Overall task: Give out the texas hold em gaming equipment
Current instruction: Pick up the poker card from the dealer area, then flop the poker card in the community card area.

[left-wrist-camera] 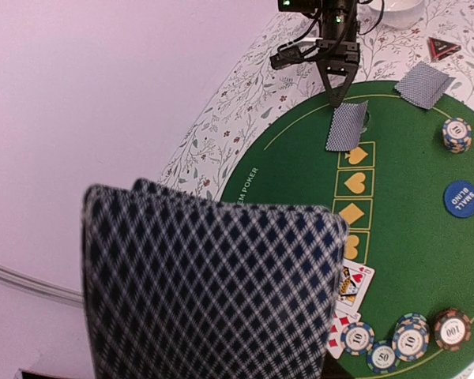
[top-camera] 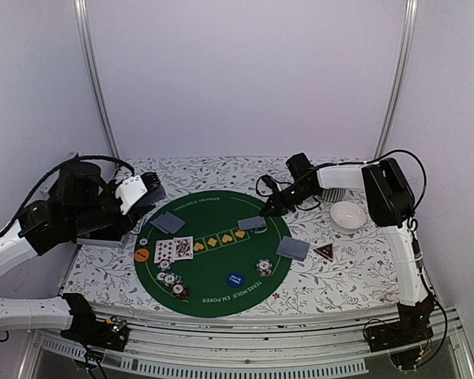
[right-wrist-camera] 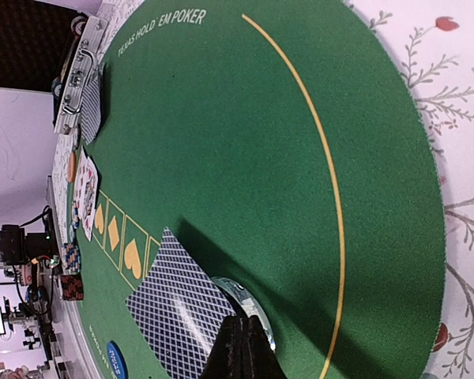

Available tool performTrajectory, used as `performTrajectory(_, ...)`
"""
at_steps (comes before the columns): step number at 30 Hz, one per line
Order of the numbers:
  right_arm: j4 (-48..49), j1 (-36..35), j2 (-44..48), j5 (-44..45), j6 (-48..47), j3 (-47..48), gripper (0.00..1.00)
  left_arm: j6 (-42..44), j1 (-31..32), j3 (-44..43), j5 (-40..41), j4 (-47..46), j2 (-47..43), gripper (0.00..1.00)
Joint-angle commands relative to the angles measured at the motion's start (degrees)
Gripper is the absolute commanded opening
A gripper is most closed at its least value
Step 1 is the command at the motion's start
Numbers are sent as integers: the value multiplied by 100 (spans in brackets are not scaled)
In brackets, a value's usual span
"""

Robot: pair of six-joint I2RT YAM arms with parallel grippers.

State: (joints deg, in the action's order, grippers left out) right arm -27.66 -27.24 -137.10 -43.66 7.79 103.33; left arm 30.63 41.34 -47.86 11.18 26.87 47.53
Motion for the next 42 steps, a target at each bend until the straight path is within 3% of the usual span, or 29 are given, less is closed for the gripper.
performTrajectory(1,50,42,567,9,-5,138,2,30,-50,21,-32,-77,-90,38)
performTrajectory(8,70,-420,1190,1426,97,185,2,31,-50,56,-45,-103,-95,38)
performTrajectory(12,42,-1148,1465,3601,-10,240,2,48,-49,65,-12,-124,-103,38)
performTrajectory(16,179,-2281,1276,6759,-661,388,2,65,-48,58,108,-168,-120,37)
performTrajectory(20,395,-3101,586,8304,-1960,827,2,61,-49,35,247,-222,-154,37)
performTrajectory(30,1162,-4245,-521,8305,-4226,928,2,74,-50,92,288,-261,-242,37)
performTrajectory(42,473,-4079,-384,6526,-3249,935,2,92,-47,130,256,-270,-280,38)
